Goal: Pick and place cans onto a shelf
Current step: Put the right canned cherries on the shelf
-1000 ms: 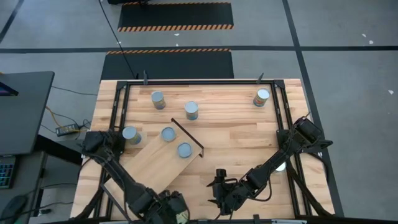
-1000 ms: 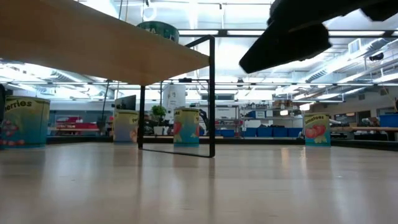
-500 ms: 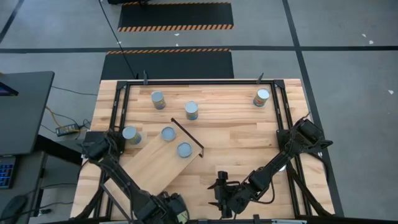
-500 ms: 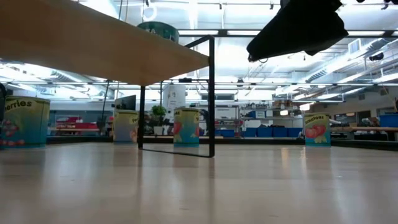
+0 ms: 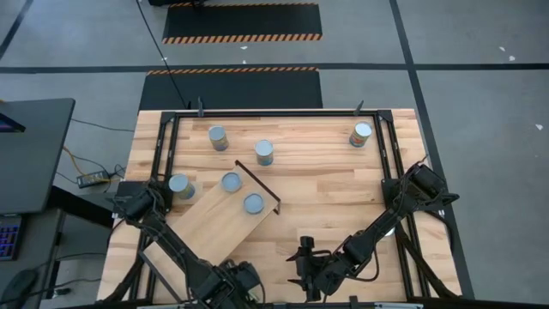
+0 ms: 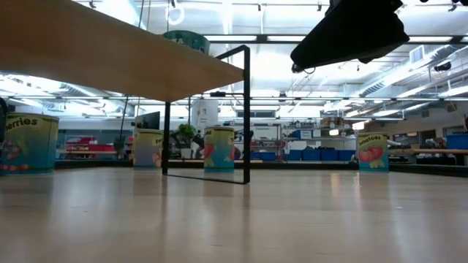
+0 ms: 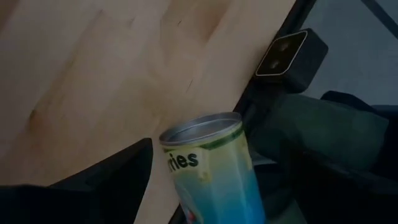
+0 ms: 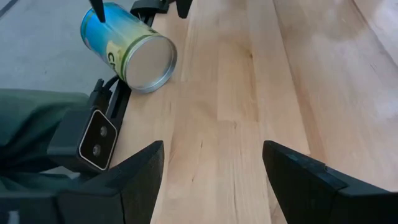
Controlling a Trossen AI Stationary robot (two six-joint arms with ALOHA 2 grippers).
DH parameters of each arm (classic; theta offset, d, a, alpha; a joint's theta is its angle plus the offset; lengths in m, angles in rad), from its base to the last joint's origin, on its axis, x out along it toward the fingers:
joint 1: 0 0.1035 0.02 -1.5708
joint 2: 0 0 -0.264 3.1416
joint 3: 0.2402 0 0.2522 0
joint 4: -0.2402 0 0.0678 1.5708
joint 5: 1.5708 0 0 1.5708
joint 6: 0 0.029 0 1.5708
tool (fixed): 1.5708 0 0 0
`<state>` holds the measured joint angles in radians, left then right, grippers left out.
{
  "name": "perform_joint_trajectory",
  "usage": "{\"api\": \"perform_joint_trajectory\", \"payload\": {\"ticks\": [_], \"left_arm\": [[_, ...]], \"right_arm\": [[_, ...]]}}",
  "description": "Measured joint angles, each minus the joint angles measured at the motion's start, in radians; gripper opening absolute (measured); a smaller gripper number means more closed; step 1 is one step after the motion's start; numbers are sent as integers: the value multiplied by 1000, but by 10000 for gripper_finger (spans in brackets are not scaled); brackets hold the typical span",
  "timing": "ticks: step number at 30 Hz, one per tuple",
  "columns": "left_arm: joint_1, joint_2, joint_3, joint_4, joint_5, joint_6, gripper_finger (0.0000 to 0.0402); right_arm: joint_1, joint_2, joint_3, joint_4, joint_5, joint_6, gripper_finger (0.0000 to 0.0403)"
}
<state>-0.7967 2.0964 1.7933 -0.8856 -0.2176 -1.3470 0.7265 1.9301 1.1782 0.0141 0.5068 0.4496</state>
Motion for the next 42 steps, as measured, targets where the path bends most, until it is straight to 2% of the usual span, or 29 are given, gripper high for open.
{"api": "perform_joint_trajectory", "payload": {"ticks": [9, 24, 30, 35, 39, 42], "left_arm": [[-22, 0, -1, 126, -17, 129, 350], [-61, 0, 0, 418, -20, 145, 350], [-77, 0, 0, 546, -72, 185, 350], [-92, -1, 0, 578, -111, 179, 348], [-109, 7, 5, 702, -130, 207, 347], [-119, 59, 82, 632, -137, 213, 347]], "right_arm": [[-1, 0, 0, 1, 0, -5, 279], [-16, 0, 0, 15, 0, 1, 279], [-16, 0, 0, 15, 0, 0, 279], [-16, 0, 0, 15, 1, 0, 279], [-16, 0, 0, 14, 0, 0, 279], [-16, 0, 0, 14, 0, 0, 279]]}}
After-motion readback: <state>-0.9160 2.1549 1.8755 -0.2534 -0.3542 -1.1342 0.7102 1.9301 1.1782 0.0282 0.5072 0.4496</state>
